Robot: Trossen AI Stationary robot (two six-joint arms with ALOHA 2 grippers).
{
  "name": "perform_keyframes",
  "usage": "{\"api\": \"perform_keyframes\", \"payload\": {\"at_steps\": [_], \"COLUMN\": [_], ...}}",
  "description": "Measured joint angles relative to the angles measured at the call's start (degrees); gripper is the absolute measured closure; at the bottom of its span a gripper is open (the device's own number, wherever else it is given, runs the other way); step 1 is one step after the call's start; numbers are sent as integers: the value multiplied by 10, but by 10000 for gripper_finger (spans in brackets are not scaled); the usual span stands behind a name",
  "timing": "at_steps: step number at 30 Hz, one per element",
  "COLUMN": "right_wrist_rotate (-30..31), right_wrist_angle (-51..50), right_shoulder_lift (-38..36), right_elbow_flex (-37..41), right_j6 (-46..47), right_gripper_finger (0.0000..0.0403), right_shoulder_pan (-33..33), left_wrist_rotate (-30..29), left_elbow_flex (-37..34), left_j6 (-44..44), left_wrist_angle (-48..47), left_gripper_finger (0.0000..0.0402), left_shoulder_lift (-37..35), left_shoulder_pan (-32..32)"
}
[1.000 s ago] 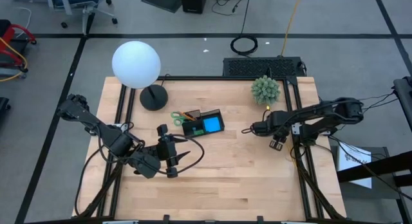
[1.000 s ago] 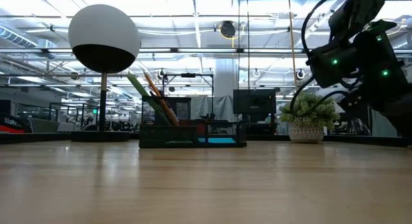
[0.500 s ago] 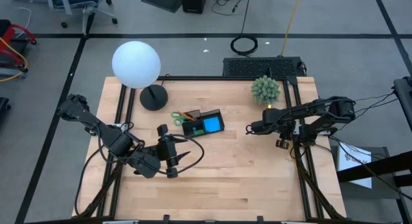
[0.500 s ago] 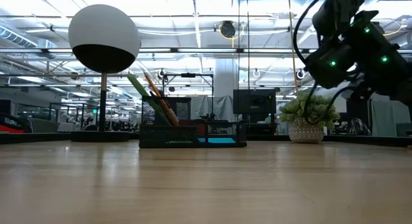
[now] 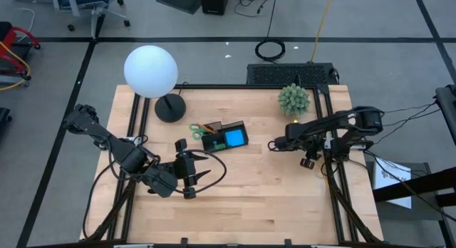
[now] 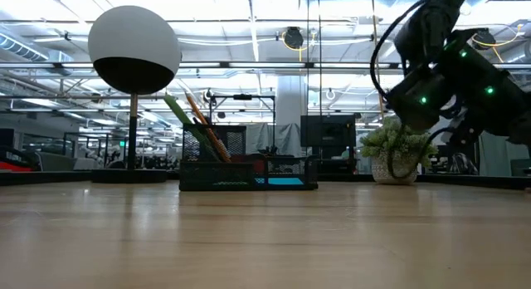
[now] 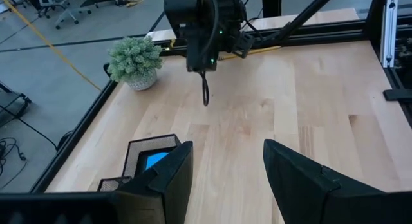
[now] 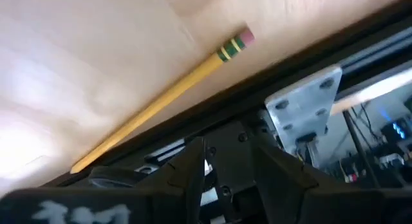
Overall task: Pick and place office supplies into organizer
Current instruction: Put the yellow pencil into the black desk organizer
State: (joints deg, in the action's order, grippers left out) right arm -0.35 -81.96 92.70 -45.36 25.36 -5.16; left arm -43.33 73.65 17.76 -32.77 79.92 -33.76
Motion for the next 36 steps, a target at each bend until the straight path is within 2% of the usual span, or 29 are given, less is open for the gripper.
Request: {"api": "perform_keyframes", "payload": {"at_steps": [4, 8, 10, 16, 22, 25, 32, 36], "right_wrist_rotate": [-2, -34, -55, -59, -71, -56, -75, -77], "right_wrist_angle": [-2, 11, 26, 94, 88, 67, 133, 139], "right_shoulder_lift": [24, 32, 31, 31, 31, 31, 31, 30], "right_elbow_flex": [-1, -9, -20, -26, -4, 1, 26, 52], "right_j6": [8, 4, 1, 1, 27, 40, 39, 46], "right_gripper_finger": [284, 284, 284, 284, 284, 284, 284, 284], "right_shoulder_pan": [-5, -21, -32, -39, -39, -39, -39, -39], "left_wrist_rotate": [0, 0, 0, 4, 14, 14, 14, 15], "left_elbow_flex": [0, 0, 0, 0, 0, 0, 0, 0], "left_j6": [0, 0, 0, 0, 0, 0, 0, 0], "left_wrist_angle": [0, 0, 0, 0, 0, 0, 0, 0], "left_gripper_finger": [206, 206, 206, 206, 206, 206, 206, 206], "left_shoulder_lift": [0, 0, 0, 0, 0, 0, 0, 0], "left_shoulder_pan": [0, 0, 0, 0, 0, 0, 0, 0]}}
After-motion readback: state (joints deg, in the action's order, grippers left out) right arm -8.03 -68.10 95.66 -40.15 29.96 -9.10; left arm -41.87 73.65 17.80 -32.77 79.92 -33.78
